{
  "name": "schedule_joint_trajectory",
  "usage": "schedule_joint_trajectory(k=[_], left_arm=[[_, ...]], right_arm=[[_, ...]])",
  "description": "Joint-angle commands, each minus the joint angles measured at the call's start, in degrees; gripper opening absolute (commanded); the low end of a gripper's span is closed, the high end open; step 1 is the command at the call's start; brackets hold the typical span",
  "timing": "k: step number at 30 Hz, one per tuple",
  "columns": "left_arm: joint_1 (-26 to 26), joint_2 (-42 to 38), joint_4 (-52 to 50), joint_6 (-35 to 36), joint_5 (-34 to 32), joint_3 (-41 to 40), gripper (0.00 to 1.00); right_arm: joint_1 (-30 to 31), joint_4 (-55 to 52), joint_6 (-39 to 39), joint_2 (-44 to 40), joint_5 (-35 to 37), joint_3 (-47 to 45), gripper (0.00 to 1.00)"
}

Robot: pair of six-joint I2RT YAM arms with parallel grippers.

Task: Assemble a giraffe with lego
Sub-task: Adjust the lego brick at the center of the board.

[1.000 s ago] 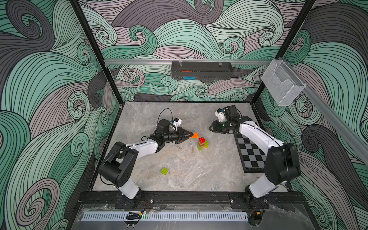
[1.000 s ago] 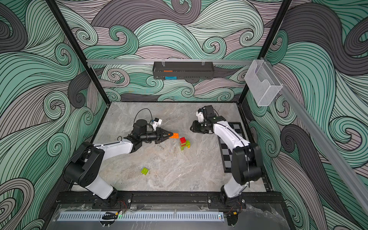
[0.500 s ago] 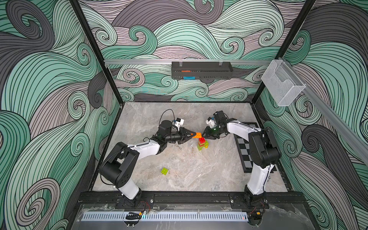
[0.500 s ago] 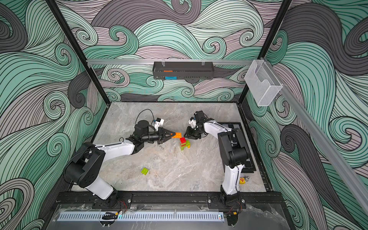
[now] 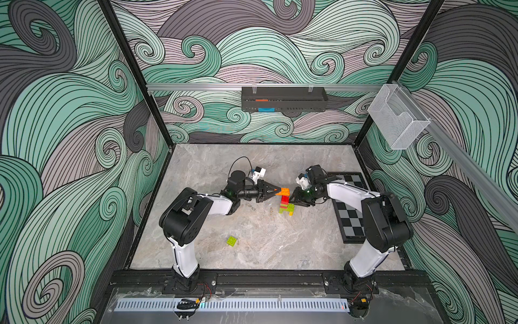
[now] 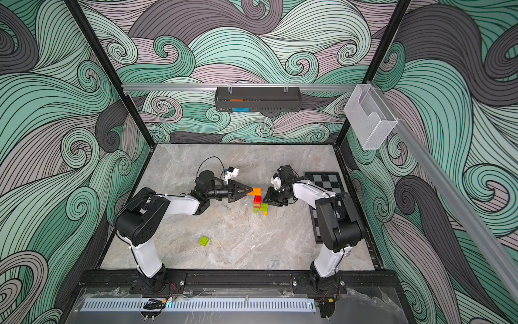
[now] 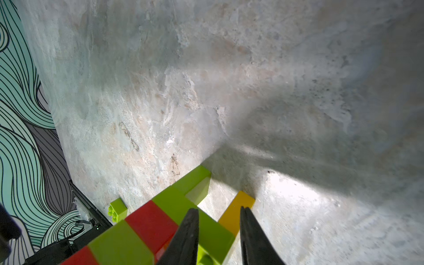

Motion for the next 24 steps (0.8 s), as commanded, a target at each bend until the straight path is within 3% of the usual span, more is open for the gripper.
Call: schedule_joint_trajectory(k=[1, 9, 16, 24], left_arm=[[-0.21, 0.91, 4.42, -2.50, 5.65, 2.51, 0.00], [0.56, 2.19, -3.00, -1.87, 13.45, 5.84, 0.00], [3.21, 3.22, -2.87, -0.35, 14.32, 5.23, 0.00], [3.84, 9.48, 8.21, -8.96, 13.66, 7.21, 0.00]], right_arm=[[0.03, 0.37, 1.67, -3.21, 2.59, -1.66, 0.35], [-2.08, -2.58, 2.36, -15.36, 4.05, -5.08, 0.39], [-2.36, -4.44, 3.00, -24.20, 1.34, -5.28, 0.44], [-2.10, 0.06, 6.32, -24.86, -5.05, -5.64, 0.49]])
